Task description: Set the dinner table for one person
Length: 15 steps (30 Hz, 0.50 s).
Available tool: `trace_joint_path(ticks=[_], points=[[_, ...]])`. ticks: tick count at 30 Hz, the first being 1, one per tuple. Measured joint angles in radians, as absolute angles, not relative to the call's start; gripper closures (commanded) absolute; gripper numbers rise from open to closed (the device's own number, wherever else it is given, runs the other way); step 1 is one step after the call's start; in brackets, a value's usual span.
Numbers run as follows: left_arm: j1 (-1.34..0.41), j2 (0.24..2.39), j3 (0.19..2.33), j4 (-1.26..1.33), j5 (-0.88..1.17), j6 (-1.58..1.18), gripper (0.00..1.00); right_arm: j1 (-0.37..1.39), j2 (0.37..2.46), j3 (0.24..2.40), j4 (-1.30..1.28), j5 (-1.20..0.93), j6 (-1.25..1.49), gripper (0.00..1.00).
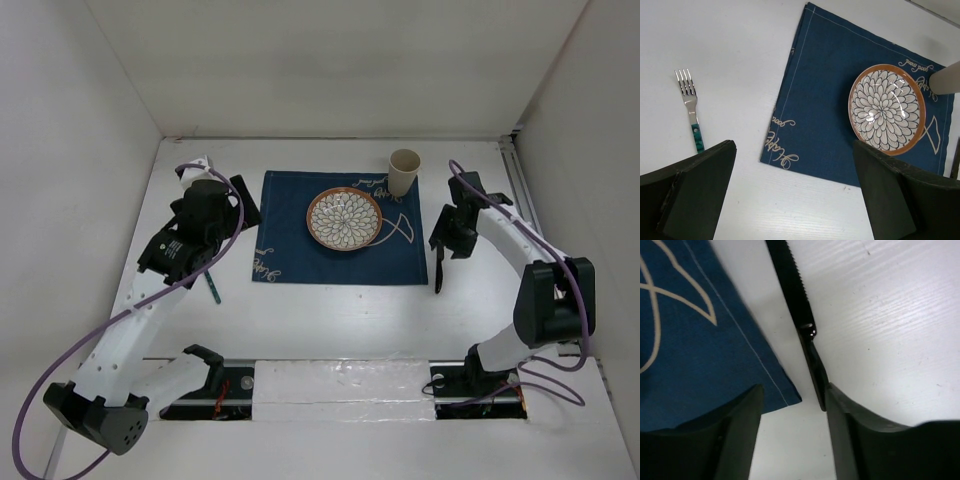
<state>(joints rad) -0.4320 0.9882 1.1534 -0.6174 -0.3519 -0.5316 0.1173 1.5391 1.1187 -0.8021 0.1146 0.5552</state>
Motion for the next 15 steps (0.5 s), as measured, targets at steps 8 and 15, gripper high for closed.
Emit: trace_joint_path(ticks=[8,15], points=[[-0.432,0.989,1.151,-0.617,-0.348,-0.531,0.00,0.084,1.544,1.051,-0.775,0.093,0.492,0.35],[-0.432,0.995,1.151,-0.614,-0.338,-0.525,0.00,0.071,1.632,1.002,-0.737,0.072,0.446,0.35]])
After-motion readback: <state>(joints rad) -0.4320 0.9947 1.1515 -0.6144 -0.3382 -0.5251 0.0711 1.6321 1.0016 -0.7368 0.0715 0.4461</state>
